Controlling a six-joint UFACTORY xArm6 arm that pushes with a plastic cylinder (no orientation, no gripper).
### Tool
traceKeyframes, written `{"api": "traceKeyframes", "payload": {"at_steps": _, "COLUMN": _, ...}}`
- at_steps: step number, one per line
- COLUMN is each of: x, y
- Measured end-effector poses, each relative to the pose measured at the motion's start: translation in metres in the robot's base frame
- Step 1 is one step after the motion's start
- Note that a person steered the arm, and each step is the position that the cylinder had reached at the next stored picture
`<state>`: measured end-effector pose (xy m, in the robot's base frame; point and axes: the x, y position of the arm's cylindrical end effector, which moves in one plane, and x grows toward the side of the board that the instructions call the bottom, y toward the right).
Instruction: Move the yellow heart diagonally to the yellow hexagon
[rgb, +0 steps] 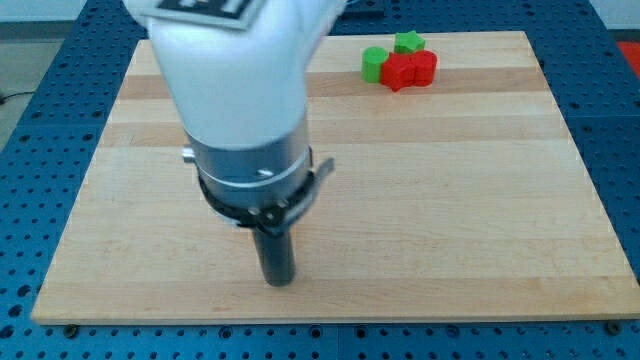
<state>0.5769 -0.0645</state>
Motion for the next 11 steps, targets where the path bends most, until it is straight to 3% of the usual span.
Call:
{"api": "traceKeyframes", "payload": {"at_steps": 4, "x": -0.100, "y": 0.005}}
{"api": "traceKeyframes", "payload": {"at_steps": 7, "x": -0.111, "y": 0.004}}
{"api": "traceKeyframes", "payload": {"at_steps": 9, "x": -0.155, "y": -0.062}}
{"api": "traceKeyframes", "payload": {"at_steps": 11, "x": -0.134, "y": -0.045}}
